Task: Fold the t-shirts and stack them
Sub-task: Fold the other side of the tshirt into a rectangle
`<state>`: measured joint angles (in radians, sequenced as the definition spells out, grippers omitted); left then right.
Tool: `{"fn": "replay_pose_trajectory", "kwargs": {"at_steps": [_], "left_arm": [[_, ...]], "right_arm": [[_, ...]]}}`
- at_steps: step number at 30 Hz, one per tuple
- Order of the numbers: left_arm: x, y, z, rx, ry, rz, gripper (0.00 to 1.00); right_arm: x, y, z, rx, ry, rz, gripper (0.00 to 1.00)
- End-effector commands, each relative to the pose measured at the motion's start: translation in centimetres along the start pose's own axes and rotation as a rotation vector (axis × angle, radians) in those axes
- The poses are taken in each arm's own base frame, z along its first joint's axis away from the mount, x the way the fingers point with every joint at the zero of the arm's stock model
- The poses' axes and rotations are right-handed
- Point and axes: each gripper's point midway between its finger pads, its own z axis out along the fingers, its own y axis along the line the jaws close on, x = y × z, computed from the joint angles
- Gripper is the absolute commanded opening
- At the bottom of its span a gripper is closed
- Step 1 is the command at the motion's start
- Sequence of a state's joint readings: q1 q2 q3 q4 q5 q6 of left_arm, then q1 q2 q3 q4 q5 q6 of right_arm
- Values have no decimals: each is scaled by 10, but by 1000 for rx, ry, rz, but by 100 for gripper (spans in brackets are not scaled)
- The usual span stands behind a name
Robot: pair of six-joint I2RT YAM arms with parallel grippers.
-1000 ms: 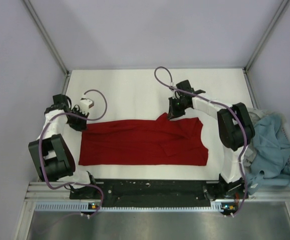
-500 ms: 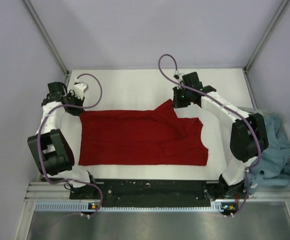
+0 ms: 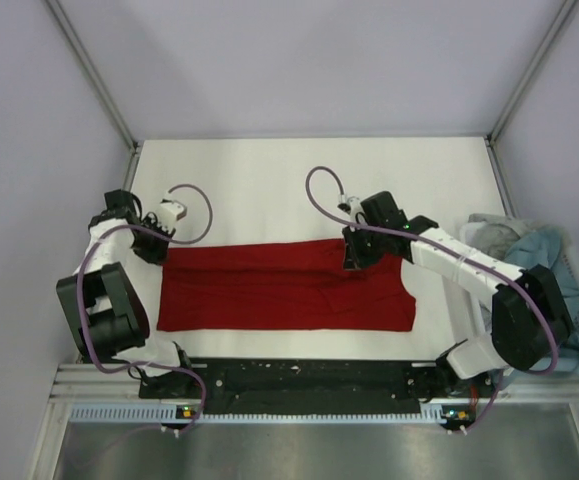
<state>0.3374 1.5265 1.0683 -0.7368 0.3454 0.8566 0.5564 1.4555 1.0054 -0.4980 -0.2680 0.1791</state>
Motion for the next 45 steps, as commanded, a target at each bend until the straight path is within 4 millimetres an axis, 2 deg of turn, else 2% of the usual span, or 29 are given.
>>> {"fn": "replay_pose_trajectory", "kwargs": {"at_steps": [1, 7, 8, 9, 11, 12, 14, 17, 19, 21, 22, 24, 25, 27, 31, 35, 38, 42, 45], "left_arm": [[24, -9, -1, 20, 77, 61, 0], [34, -6, 9, 45, 130, 48, 0], [35, -7, 9, 51, 138, 50, 4], [35, -5, 9, 45, 141, 47, 18], [32, -2, 7, 31, 135, 50, 39], [27, 1, 5, 21, 121, 52, 48], [14, 2, -2, 19, 74, 56, 57], [-26, -6, -22, 55, -75, 73, 63], [-51, -20, -35, 96, -160, 98, 64], [-75, -46, -43, 153, -209, 160, 62], [-86, -66, -45, 187, -228, 209, 60], [-100, -111, -40, 257, -231, 331, 56], [-105, -140, -36, 301, -225, 414, 55], [-114, -184, -33, 390, -235, 522, 56], [-127, -261, -30, 570, -247, 655, 62], [-115, -336, -22, 684, -232, 836, 66], [-106, -367, -6, 682, -207, 914, 69], [-101, -393, 13, 657, -194, 971, 70], [-101, -404, 26, 634, -187, 976, 69]], "right_arm": [[12, 16, -5, -74, -1, -61, 0], [32, 36, 10, -127, 71, -106, 0], [35, 38, 12, -135, 81, -115, 0], [37, 42, 13, -146, 87, -128, 2], [41, 53, 15, -176, 93, -164, 13], [43, 61, 14, -199, 93, -191, 18], [48, 78, 12, -246, 100, -255, 26], [55, 100, 1, -334, 106, -333, 33], [48, 100, -9, -319, 66, -340, 34], [30, 87, -19, -250, -7, -310, 33], [14, 74, -23, -195, -56, -262, 34], [-10, 45, -26, -122, -105, -119, 36], [-21, 27, -24, -79, -116, -38, 37], [-35, -1, -17, 3, -127, 62, 41], [-60, -14, 6, 14, -104, 66, 53], [-72, -19, 34, -2, -70, 40, 55], [-73, -18, 49, -35, -47, 23, 54], [-69, -13, 59, -80, -26, 21, 51], [-66, -7, 62, -120, -15, 25, 40]]}}
